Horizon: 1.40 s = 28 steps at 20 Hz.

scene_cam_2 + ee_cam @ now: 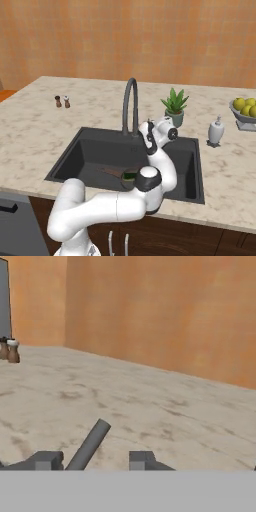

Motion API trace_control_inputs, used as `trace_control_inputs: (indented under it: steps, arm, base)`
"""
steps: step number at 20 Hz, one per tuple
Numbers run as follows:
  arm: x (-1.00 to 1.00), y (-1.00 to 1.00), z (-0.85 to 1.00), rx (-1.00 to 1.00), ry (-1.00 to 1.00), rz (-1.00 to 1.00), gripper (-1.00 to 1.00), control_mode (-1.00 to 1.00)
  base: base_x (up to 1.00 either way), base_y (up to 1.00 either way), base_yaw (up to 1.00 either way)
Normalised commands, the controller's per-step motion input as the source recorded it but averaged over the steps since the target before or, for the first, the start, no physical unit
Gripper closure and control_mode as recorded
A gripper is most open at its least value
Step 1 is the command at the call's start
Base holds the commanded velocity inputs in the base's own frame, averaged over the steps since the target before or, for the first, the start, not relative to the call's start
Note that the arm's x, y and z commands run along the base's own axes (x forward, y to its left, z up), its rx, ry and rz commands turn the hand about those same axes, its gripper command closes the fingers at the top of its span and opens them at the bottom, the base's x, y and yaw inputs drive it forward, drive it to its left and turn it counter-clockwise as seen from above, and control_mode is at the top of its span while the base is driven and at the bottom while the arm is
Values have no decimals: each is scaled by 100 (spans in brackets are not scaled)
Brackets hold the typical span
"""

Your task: Pick the pan and sponge and place them into the sink. Then turn on the water.

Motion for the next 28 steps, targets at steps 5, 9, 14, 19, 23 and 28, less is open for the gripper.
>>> trace_control_inputs:
  steps: [5,9,14,19,23,28]
  arm:
    - [0,-93,-82,1,0,-32,100,-100]
    - [0,-100,-60,15,0,-9,100,-100]
    - [0,-100,-50,31,0,0,100,-100]
    - [0,-100,-60,29,0,0,100,-100]
    - [0,-100,-77,15,0,0,100,-100]
    - [2,-100,-98,0,6,-19,100,-100]
  base:
    - [0,0,0]
    - [0,0,0]
    - [0,0,0]
    - [0,0,0]
    - [0,0,0]
    - [0,0,0]
